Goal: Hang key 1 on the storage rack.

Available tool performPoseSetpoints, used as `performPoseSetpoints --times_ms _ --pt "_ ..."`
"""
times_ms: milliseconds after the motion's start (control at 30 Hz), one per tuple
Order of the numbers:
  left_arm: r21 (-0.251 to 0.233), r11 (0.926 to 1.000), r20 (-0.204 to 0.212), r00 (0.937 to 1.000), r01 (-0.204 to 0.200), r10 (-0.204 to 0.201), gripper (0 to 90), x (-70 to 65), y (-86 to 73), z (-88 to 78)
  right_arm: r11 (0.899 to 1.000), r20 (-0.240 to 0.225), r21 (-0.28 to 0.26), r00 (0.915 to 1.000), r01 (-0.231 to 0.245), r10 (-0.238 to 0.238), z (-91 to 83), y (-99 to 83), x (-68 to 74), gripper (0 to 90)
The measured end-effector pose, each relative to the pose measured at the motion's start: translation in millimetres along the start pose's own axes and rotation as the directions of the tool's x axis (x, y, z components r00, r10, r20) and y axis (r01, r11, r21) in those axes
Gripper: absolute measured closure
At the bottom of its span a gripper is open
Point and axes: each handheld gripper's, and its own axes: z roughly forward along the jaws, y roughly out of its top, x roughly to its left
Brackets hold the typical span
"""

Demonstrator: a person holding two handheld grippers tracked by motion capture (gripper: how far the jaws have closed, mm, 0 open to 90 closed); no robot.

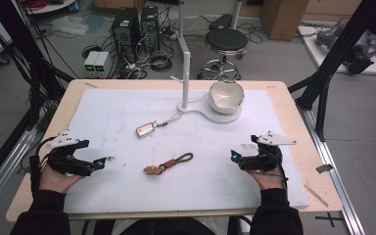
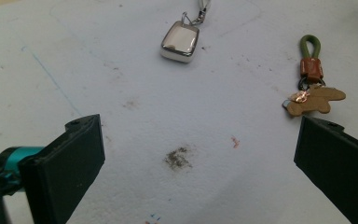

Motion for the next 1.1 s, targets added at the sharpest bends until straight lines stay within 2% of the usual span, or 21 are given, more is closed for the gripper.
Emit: performPoseSetpoints --times_ms 333,467,733,833,1100 --pt "0.033 0.9987 0.031 0.9989 -0.038 0.037 2.1 -9.6 13.5 14.4 1.0 0.008 -0.002 1.0 0.004 -0.004 -0.1 -0.9 -1.4 0.7" --pt "0.046 0.9974 0.043 0.9977 -0.055 0.053 2.1 -14.8 19.9 22.3 1.0 0.011 -0.002 0.9999 -0.009 0.009 -1.9 -1.6 -2.8 0.7" --pt "0.068 0.9937 0.076 0.9936 -0.089 0.084 2.1 -25.1 31.5 37.5 1.0 0.013 -0.001 0.9999 -0.001 0.001 -1.3 -1.7 -3.1 0.7" --pt "0.075 0.9924 0.1 0.991 -0.097 0.089 2.1 -29.7 35.9 43.3 1.0 0.013 -0.002 0.9999 -0.005 0.005 -1.6 -1.6 -3.1 0.7" --pt "0.102 0.9868 0.121 0.9861 -0.126 0.114 2.1 -40.6 43.2 58.4 1.0 0.017 -0.003 0.9999 -0.002 0.002 -1.7 -1.9 -3.8 0.7"
